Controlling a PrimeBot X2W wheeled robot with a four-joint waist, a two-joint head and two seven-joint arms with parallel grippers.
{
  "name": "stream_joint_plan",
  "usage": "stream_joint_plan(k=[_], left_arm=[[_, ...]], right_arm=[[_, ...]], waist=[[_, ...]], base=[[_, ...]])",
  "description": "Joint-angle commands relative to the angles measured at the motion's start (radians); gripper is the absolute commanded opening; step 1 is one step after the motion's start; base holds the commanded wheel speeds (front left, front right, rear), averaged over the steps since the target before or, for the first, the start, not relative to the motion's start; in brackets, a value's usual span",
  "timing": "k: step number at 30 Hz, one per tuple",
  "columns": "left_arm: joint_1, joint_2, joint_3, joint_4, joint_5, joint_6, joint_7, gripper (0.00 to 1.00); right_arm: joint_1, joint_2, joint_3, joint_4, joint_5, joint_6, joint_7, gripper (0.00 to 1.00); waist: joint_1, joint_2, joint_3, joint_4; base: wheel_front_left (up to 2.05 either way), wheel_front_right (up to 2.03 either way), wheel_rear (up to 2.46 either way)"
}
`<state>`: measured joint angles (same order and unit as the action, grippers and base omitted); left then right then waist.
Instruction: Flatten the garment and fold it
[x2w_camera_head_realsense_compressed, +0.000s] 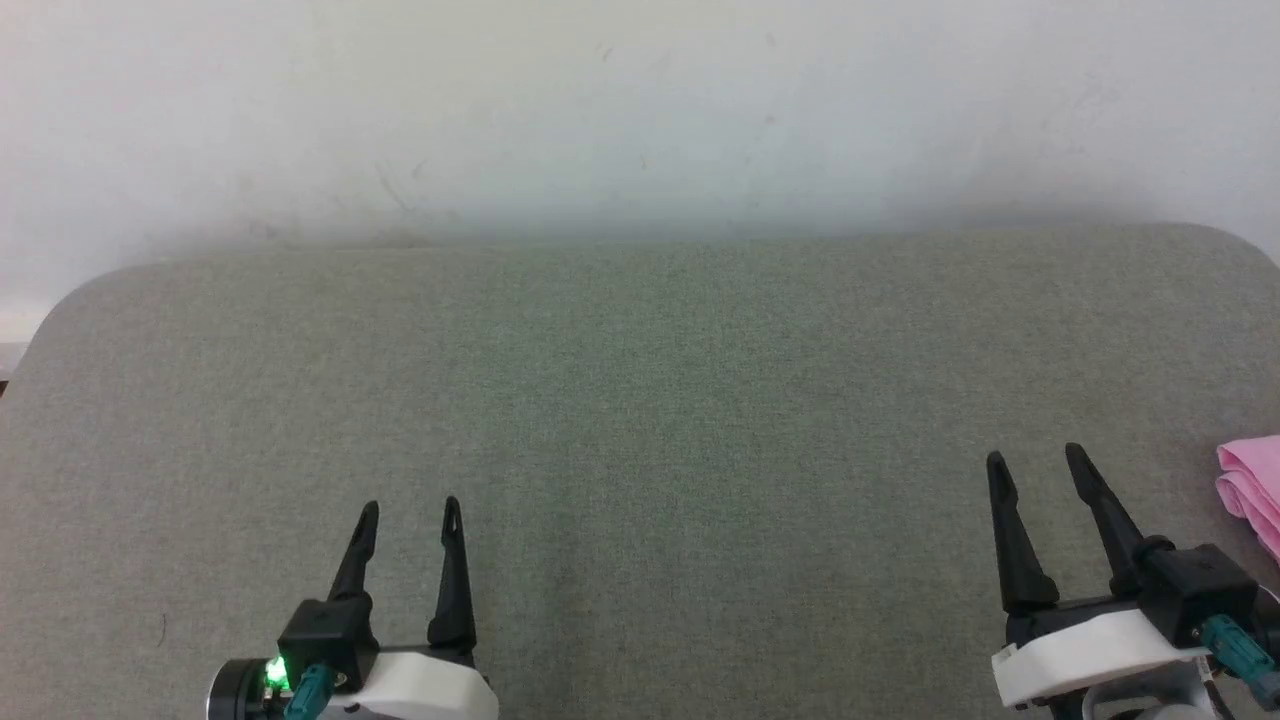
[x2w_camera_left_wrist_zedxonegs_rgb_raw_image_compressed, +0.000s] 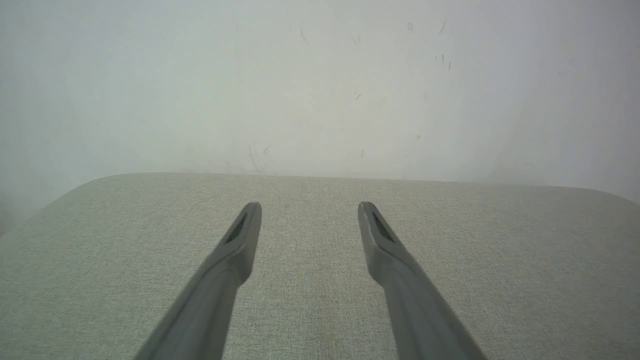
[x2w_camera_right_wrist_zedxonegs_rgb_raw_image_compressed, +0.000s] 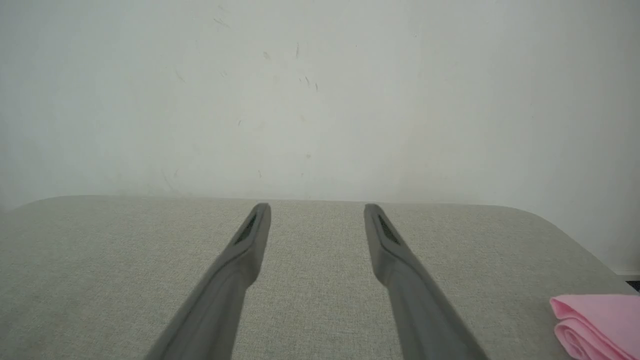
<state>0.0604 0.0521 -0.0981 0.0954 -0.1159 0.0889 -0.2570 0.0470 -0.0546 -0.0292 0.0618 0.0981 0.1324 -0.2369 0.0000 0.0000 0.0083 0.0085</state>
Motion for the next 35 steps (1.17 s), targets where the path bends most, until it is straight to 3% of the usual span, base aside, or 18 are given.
stream_joint_plan(k=[1,5,6,35], left_arm=[[-0.007,-0.002,0.000,-0.004,-0.002,-0.003,-0.005,1.00],[-0.008,-0.002,-0.001,-0.009,-0.006,-0.006,-0.005,1.00],[-0.001,0.000,-0.001,-0.006,-0.004,-0.002,0.000,0.00],[-0.013,0.000,0.020,-0.025,0.020,-0.022,0.055,0.00]], right_arm=[[-0.005,0.004,0.002,-0.001,0.003,-0.002,-0.005,1.00],[-0.004,0.004,0.004,-0.003,0.003,-0.002,-0.005,1.00],[0.000,0.000,0.002,-0.001,0.000,0.000,-0.001,0.00],[-0.010,0.000,0.007,-0.013,-0.021,0.000,0.049,0.00]], waist=[[0.0000,0.0000,0.001,0.001],[0.0000,0.0000,0.003,0.004],[0.0000,0.0000,0.003,0.004],[0.0001,0.0000,0.001,0.002]], base=[[0.00,0.00,0.00],[0.00,0.00,0.00],[0.00,0.00,0.00],[0.00,0.00,0.00]])
